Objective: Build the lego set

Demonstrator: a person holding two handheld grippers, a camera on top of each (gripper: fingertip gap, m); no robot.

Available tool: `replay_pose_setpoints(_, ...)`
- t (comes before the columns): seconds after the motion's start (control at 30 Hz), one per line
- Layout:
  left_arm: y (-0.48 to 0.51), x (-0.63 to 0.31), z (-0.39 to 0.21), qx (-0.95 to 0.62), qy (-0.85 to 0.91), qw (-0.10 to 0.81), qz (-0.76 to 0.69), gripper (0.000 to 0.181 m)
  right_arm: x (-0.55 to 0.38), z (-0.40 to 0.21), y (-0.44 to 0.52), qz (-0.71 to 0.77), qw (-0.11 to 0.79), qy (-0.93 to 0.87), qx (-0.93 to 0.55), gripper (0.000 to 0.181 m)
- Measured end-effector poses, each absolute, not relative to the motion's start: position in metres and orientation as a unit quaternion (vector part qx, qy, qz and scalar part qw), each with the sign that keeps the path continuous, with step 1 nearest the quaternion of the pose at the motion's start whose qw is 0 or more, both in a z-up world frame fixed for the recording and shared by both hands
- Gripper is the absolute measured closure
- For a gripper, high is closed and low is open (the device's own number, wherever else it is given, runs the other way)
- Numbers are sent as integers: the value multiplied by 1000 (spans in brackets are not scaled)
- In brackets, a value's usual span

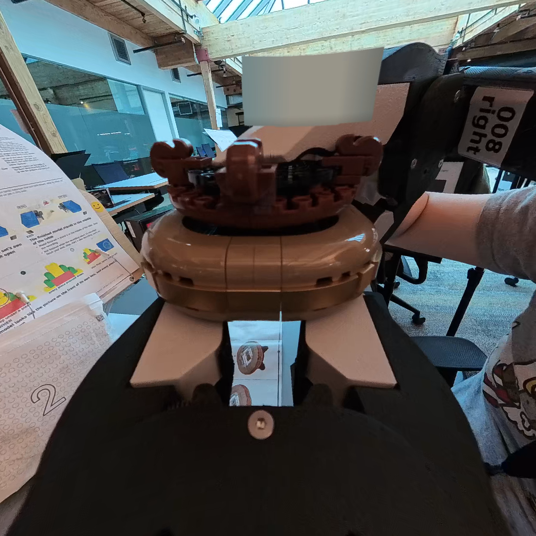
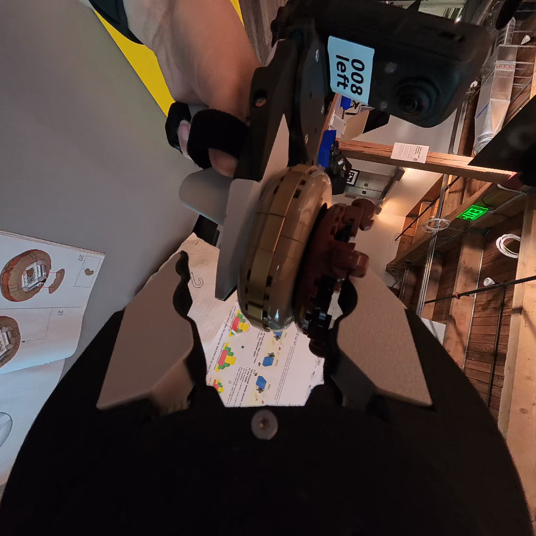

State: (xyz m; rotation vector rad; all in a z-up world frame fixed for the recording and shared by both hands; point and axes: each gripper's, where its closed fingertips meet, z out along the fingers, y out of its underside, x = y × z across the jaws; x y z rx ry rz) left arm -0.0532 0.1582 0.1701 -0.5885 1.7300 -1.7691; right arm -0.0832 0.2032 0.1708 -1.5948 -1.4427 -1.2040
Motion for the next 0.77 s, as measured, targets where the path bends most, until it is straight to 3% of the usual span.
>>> replay_pose_setpoints(0.77,159,-53,170,-224,649,299,-663,135,-87,169,206,-444,362,-543,-614,74)
